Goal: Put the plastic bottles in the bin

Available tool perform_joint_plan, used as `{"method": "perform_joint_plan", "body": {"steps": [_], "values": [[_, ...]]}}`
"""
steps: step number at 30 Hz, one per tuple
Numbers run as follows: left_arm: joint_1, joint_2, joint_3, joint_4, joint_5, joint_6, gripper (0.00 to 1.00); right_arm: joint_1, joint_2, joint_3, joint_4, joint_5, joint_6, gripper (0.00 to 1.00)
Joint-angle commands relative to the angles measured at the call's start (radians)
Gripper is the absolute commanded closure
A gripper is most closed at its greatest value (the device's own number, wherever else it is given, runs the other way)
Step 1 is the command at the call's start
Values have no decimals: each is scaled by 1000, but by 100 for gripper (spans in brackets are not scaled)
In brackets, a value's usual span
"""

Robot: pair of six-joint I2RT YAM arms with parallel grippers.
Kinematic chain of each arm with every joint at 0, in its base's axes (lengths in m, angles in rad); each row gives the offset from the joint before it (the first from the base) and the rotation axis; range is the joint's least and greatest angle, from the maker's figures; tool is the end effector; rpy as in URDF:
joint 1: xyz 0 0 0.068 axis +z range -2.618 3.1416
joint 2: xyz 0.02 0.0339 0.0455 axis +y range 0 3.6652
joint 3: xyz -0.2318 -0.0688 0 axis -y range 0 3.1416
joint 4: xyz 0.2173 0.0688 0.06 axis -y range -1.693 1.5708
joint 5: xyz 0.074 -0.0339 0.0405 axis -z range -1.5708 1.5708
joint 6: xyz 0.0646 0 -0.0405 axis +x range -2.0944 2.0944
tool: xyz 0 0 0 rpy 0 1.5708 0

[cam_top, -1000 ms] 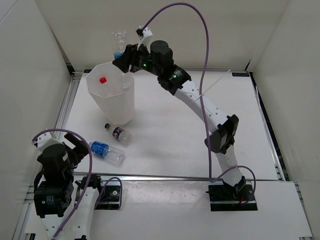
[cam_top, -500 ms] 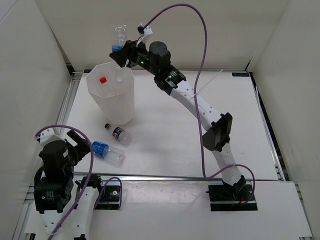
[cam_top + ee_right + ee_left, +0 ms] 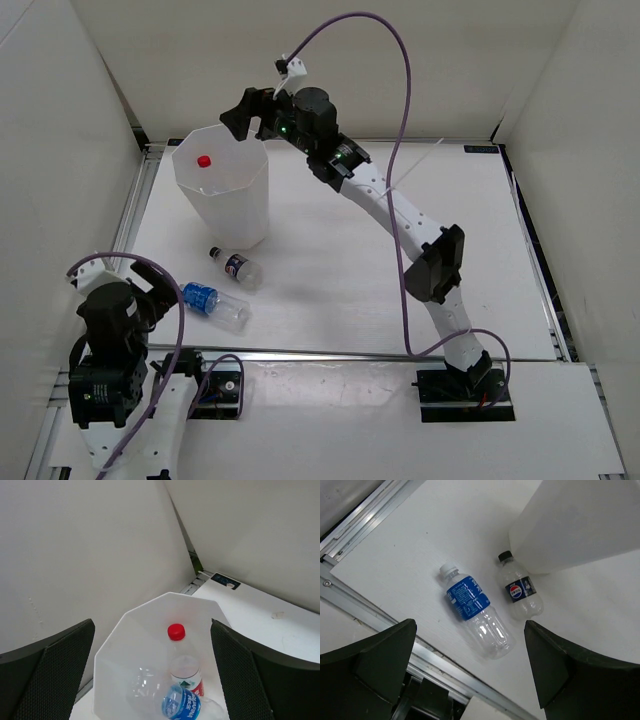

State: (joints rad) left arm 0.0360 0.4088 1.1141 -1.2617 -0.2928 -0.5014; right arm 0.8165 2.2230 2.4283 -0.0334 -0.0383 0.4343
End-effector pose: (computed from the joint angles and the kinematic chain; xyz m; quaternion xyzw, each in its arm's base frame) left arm 0.0485 0.0204 0.3204 -0.2979 0.8149 0.0133 0.4970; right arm 0.3390 0.3644 0.4245 -0.1366 0.6292 0.4579 0.6130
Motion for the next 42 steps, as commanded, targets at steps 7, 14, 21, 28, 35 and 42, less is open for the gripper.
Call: {"method": "perform_joint_plan", "body": {"steps": [7,14,21,28,35,42], "values": [[-4,-1,-99,189,-71,-387,0,-2,-400,-261,-151,212,-74,0],[-4,278,-126,223,190,-508,0,-2,-664,-507,-330,250,-22,0],[-4,200,-331,288,273,-638,0,-2,-859,-750,-391,290,18,0],[-4,159,-514,353,307,-729,0,-2,-948,-828,-442,325,-40,0],[5,159,-649,409,319,-772,0,-23,-991,-859,-474,314,-72,0],[102,203,-717,464,343,-714,0,-68,-1053,-904,-484,285,-105,0]]}}
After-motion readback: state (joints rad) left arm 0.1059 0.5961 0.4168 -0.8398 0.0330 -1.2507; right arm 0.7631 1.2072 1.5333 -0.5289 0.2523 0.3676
